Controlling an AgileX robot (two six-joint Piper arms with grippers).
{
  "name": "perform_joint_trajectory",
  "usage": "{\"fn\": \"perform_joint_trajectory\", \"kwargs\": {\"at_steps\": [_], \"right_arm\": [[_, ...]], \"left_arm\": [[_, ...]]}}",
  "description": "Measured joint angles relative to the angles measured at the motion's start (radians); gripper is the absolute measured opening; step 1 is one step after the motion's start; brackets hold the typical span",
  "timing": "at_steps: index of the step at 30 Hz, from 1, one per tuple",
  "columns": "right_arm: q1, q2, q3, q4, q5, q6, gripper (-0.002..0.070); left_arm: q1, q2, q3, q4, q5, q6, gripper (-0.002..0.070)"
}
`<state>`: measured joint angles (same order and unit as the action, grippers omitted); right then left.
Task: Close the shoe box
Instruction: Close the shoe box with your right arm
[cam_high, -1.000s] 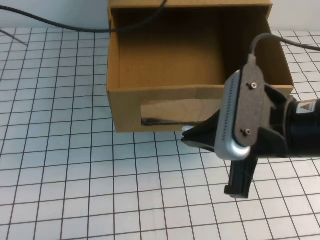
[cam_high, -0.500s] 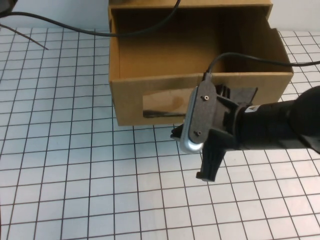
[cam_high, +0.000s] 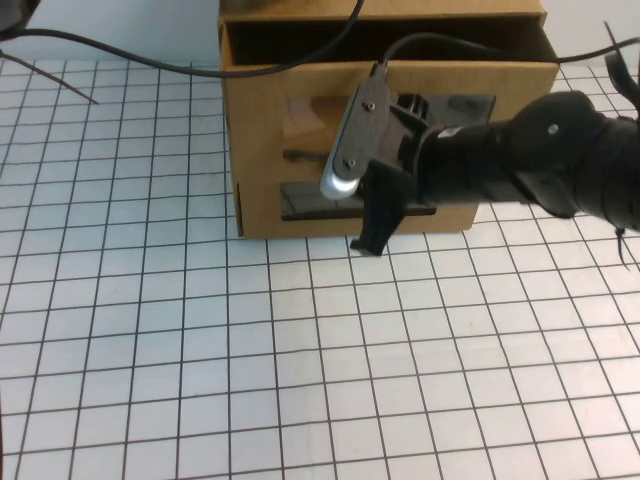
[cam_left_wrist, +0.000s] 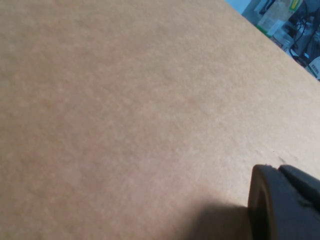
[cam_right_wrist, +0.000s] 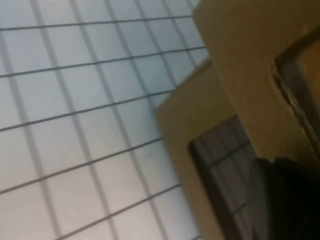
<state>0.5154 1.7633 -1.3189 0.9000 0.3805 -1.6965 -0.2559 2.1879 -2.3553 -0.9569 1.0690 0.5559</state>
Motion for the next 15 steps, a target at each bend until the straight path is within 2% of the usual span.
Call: {"fn": "perform_joint_trajectory", "kwargs": {"at_steps": [10, 15], "right_arm": [[-0.018, 0.044, -0.062, -0.021, -0.011, 0.0, -0.0013], [0.05, -0.054, 0.031, -0.065, -0.078, 0.0, -0.0013]], "left_arm": [[0.0, 0.0, 0.0, -0.002, 0.008, 0.0, -0.0006], [0.0, 0.0, 0.0, -0.002, 0.008, 0.0, -0.0005]]}}
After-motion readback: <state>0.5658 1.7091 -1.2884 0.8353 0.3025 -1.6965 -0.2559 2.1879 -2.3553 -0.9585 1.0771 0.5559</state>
